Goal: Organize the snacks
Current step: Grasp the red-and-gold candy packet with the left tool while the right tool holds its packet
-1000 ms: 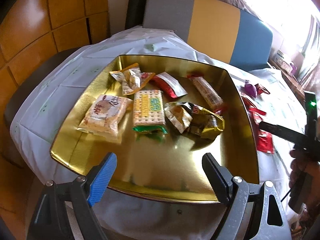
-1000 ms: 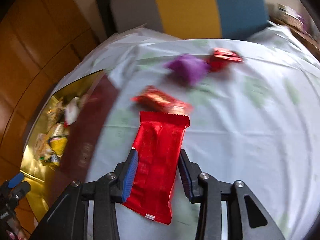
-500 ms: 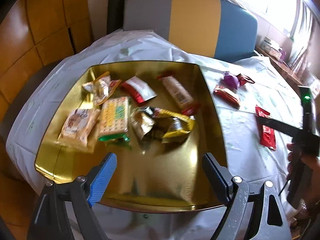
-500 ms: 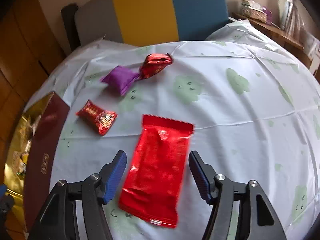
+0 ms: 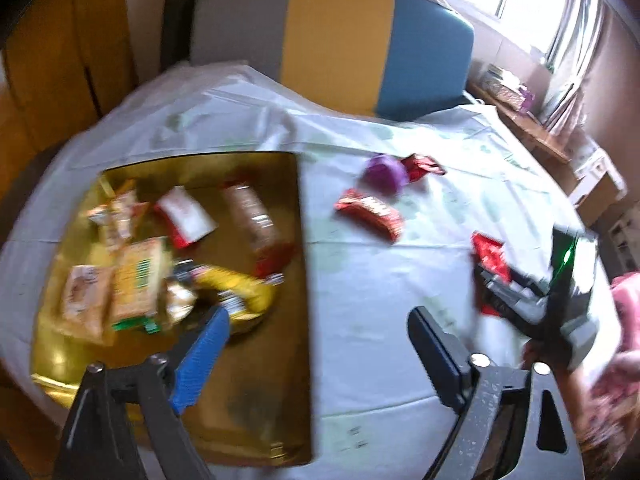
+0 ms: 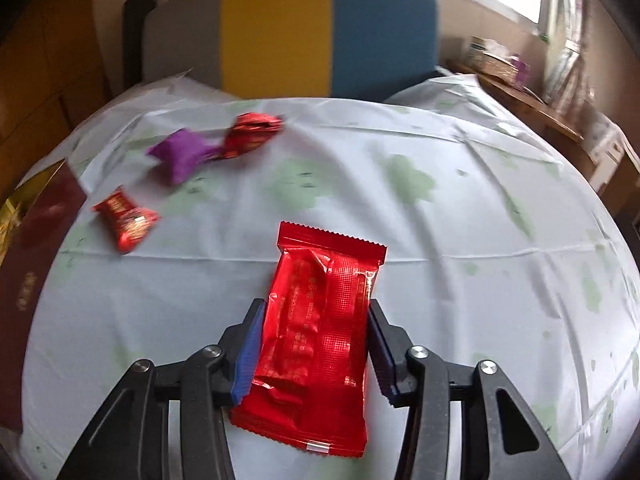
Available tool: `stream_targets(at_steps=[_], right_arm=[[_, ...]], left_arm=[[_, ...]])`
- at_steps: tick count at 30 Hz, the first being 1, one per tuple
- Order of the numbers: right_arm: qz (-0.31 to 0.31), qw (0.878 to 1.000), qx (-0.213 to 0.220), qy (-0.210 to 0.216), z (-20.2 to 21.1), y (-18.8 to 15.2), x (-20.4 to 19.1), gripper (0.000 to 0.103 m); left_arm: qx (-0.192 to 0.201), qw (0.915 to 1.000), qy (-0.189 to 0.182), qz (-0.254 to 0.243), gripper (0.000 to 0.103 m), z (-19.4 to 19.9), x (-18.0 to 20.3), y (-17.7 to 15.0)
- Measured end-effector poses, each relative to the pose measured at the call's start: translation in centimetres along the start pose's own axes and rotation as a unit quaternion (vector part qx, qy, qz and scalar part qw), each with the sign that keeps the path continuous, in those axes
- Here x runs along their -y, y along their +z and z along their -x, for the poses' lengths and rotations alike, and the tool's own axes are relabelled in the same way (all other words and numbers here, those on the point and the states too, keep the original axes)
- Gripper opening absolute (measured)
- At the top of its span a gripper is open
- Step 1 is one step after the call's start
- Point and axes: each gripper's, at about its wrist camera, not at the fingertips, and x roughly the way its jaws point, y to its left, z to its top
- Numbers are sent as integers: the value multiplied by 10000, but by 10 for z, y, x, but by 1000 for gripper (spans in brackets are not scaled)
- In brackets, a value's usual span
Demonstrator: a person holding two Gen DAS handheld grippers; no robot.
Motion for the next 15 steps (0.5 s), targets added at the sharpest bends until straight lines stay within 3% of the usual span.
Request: stream_targets(at_steps=[3, 5, 8, 12, 15], right_arm=[[-244, 9994, 124, 202, 1, -4, 10, 49], [-158, 9997, 171, 93, 1, -5, 5, 50], [-45, 9997, 221, -47, 2, -6, -2, 50], [-218, 9993, 273, 159, -1, -7, 6, 50], [-235, 9991, 292, 177, 1, -9, 7, 51]], left_arm=[[-73, 9998, -172, 60, 96, -11, 19, 19], [-128, 9997, -189, 109, 96, -25, 31, 35], [-182, 9996, -72, 189, 96, -46, 45, 52], [-486, 9985, 46, 265, 95, -86, 55, 67], [-718, 9964, 39, 447, 80, -116, 57, 74]])
